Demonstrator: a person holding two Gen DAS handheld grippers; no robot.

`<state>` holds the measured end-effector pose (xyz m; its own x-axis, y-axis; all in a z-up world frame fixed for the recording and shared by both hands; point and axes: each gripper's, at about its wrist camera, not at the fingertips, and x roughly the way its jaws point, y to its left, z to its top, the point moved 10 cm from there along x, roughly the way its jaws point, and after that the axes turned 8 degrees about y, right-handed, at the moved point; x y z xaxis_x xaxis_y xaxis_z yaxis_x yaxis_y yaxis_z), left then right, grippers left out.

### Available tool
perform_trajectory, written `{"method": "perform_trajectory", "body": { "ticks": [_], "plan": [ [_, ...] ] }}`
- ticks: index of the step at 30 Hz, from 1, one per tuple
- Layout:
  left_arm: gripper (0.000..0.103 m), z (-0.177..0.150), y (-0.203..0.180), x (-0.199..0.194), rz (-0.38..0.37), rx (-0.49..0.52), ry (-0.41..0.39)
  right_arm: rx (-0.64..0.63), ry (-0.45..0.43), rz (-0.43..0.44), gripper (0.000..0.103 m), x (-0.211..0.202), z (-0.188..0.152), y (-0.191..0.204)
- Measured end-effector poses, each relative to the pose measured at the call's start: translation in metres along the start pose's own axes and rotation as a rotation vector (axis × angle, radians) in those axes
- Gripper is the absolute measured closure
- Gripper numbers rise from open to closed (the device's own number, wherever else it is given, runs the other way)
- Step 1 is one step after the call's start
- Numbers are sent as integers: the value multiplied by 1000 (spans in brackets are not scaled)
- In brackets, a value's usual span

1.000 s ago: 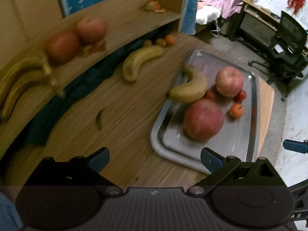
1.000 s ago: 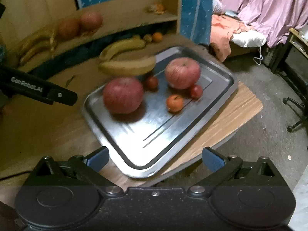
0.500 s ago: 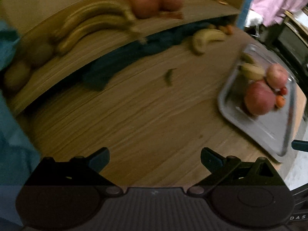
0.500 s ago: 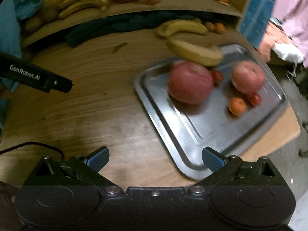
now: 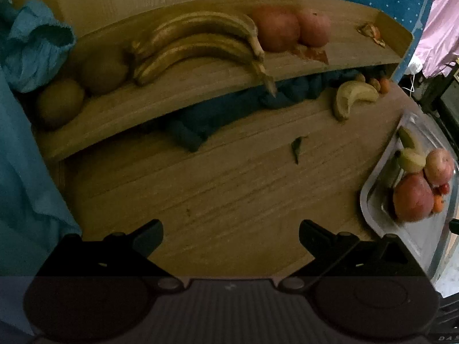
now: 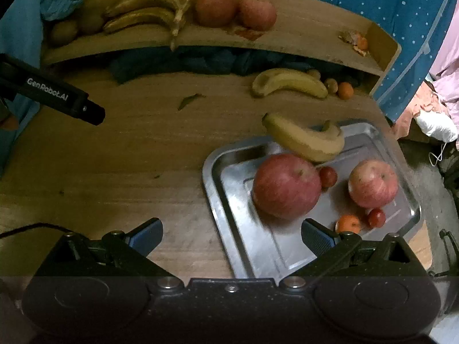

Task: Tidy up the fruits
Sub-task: 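Withdraw both tools from the tray toward the remaining banana and tangerines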

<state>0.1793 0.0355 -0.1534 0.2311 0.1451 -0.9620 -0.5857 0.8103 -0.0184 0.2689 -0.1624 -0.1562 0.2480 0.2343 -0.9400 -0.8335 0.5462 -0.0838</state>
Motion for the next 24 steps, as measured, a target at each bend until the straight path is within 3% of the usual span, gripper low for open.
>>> {"method": "perform_trajectory", "body": {
  "ticks": [13,24],
  "plan": [
    [0,30,-39,16,-12,-7,12,43,-107,-1,1,-1,41,-58],
    [0,87,-102,40,-3,86,4,73,-196,-21,1,18,88,-133]
  ]
}}
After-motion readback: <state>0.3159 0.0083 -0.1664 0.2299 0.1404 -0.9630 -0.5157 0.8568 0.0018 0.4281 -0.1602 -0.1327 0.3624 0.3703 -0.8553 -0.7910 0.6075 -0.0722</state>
